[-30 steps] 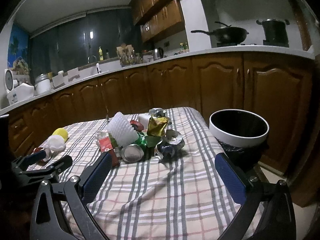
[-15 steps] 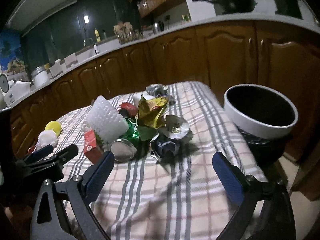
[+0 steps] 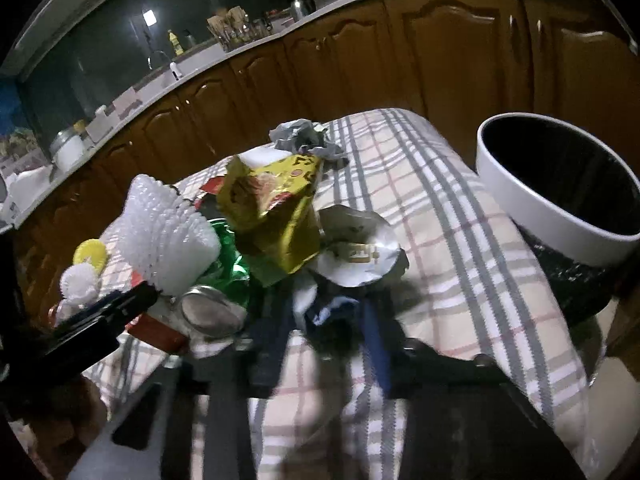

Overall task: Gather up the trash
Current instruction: 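Grasp the red-and-white carton with the left tool while the right tool grasps the foil wrapper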

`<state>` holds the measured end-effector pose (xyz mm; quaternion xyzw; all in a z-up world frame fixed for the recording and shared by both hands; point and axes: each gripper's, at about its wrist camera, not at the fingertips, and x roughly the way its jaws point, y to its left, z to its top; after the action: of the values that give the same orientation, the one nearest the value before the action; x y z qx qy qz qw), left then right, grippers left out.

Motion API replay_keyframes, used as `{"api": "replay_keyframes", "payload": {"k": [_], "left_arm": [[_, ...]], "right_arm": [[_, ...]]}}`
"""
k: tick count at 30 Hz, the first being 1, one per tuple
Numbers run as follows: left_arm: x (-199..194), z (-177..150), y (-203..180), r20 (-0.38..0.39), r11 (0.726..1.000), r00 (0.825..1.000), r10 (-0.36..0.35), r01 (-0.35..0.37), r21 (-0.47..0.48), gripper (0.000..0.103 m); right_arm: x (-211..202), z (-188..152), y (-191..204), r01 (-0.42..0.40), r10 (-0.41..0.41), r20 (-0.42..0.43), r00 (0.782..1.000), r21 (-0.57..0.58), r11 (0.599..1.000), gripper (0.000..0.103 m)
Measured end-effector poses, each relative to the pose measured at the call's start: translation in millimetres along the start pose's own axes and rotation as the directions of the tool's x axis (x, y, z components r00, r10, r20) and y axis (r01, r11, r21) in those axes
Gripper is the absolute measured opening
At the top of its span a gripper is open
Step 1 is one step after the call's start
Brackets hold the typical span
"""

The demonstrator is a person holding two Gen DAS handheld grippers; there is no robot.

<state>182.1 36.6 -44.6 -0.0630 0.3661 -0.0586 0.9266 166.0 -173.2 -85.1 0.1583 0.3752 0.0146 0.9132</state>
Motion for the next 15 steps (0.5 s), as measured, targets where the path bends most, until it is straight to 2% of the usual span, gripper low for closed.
{"api": "replay_keyframes", "payload": {"k": [2,5,6,7,11,15], "left_arm": [[-6,-3,-1,-0.001,0.999,1.000,-0.027,0.027,0.028,0.045],[-19,-10,0,0.004,0.997,1.000,-0.031,0.030,0.067,0.035],[-23,-12,2,0.005,0.997,1.000,-0.029,0.029,0.074,0.013],[-28,-15,4,0.006,0.997,1.000,-0.018,0.017,0.081,0.010],[-41,-24,22,-0.022,0.997,0.998,-0.064,0.065,0.046,0.008],[-54,-33,25,-0.025,0.995,0.996,-0.082,0.083,0.058,0.007]], "right_arm": [[-6,-1,0,-0.012,0.012,0.005,1.000,0.004,1.000,0.025],[-19,-4,2,-0.042,0.042,0.014,0.999,0.008,0.999,0.024],[-24,-6,4,-0.047,0.047,0.020,0.999,0.002,0.999,0.023],[-29,-8,5,-0.049,0.050,0.027,0.998,-0.004,0.999,0.023],[-42,-14,9,-0.052,0.053,0.046,0.998,-0.018,0.998,0.022],[-50,-16,7,-0.056,0.056,0.061,0.997,-0.010,0.998,0.021]]}}
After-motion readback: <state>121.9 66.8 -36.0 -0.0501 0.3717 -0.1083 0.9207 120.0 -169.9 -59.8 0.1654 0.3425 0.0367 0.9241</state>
